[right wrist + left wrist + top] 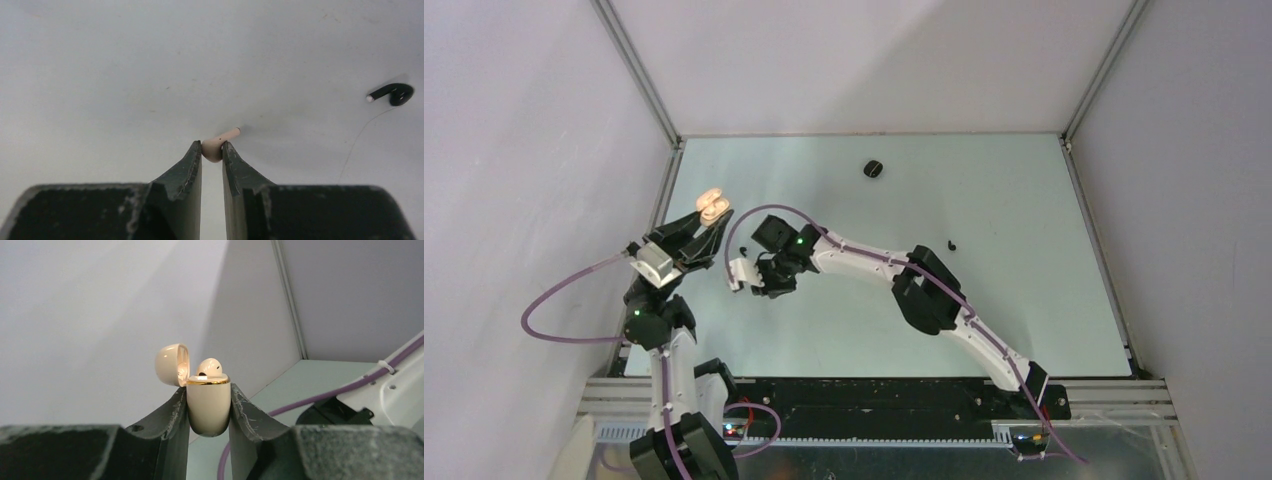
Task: Insert the wireless bluetooth earbuds into the charging case
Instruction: Pick up the earbud from the center of the board.
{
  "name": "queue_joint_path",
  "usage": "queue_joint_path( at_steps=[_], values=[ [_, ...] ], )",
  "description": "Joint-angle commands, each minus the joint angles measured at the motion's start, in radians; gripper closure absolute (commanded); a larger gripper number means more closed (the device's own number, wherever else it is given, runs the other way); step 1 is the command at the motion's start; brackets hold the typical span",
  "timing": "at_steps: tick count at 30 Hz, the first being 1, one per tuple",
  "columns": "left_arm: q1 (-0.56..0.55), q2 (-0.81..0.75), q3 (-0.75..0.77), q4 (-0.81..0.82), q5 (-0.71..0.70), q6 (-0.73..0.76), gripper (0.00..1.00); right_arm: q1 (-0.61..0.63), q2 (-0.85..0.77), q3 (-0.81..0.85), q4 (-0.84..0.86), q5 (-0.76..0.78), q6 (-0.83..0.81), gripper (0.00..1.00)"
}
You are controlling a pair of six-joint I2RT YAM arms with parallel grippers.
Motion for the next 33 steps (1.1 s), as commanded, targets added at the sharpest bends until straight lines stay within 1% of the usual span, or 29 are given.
queue_joint_path(
  at_steps=[1, 2, 3, 4, 5, 6, 7, 8, 11, 15, 17, 18, 21, 22, 23, 26, 29, 33],
  values=[
    [-0.027, 0.007, -0.004, 0.051, 0.02, 0.036, 0.9, -0.073, -0.074, 0.081, -0.165, -0.211, 0.117, 0.85],
    [-0.053, 0.017, -0.008, 0.051, 0.023, 0.046, 0.9, -0.086, -0.113, 0.074, -0.182, -0.287, 0.136, 0.85],
    [-0.068, 0.022, -0.013, 0.05, 0.024, 0.072, 0.9, -0.117, -0.162, 0.067, -0.212, -0.32, 0.172, 0.85],
    [-0.107, 0.036, -0.018, 0.049, 0.026, 0.085, 0.9, -0.133, -0.189, 0.041, -0.223, -0.382, 0.189, 0.84],
    [-0.126, 0.044, -0.02, 0.042, 0.026, 0.115, 0.89, -0.164, -0.251, 0.018, -0.232, -0.41, 0.219, 0.84],
    [-0.172, 0.063, -0.02, 0.033, 0.024, 0.135, 0.89, -0.179, -0.284, -0.032, -0.23, -0.453, 0.235, 0.84],
    [-0.198, 0.08, -0.018, 0.006, 0.021, 0.176, 0.88, -0.213, -0.351, -0.086, -0.228, -0.471, 0.263, 0.84],
    [-0.245, 0.088, -0.017, -0.009, 0.006, 0.2, 0.88, -0.229, -0.381, -0.109, -0.228, -0.503, 0.278, 0.83],
    [-0.33, 0.152, -0.008, -0.047, -0.039, 0.284, 0.88, -0.328, -0.528, -0.207, -0.23, -0.556, 0.359, 0.83],
    [-0.454, 0.258, 0.017, -0.041, -0.103, 0.367, 0.89, -0.456, -0.677, -0.296, -0.222, -0.636, 0.473, 0.83],
    [-0.529, 0.328, 0.037, -0.018, -0.119, 0.384, 0.89, -0.508, -0.743, -0.336, -0.187, -0.656, 0.541, 0.83],
    [-0.546, 0.353, 0.052, 0.01, -0.119, 0.387, 0.89, -0.537, -0.762, -0.345, -0.175, -0.669, 0.582, 0.83],
    [-0.633, 0.468, 0.078, 0.049, -0.158, 0.403, 0.89, -0.569, -0.849, -0.386, -0.113, -0.69, 0.641, 0.82],
    [-0.655, 0.487, 0.085, 0.053, -0.173, 0.436, 0.89, -0.575, -0.879, -0.391, -0.098, -0.691, 0.65, 0.81],
    [-0.695, 0.52, 0.087, 0.054, -0.192, 0.453, 0.89, -0.575, -0.892, -0.395, -0.094, -0.693, 0.652, 0.8],
    [-0.762, 0.594, 0.098, 0.057, -0.212, 0.5, 0.89, -0.571, -0.926, -0.382, -0.087, -0.696, 0.669, 0.79],
    [-0.822, 0.629, 0.103, 0.058, -0.23, 0.5, 0.9, -0.561, -0.924, -0.337, -0.105, -0.704, 0.671, 0.78],
    [-0.843, 0.63, 0.096, 0.059, -0.252, 0.471, 0.9, -0.557, -0.905, -0.309, -0.112, -0.736, 0.706, 0.79]
  ],
)
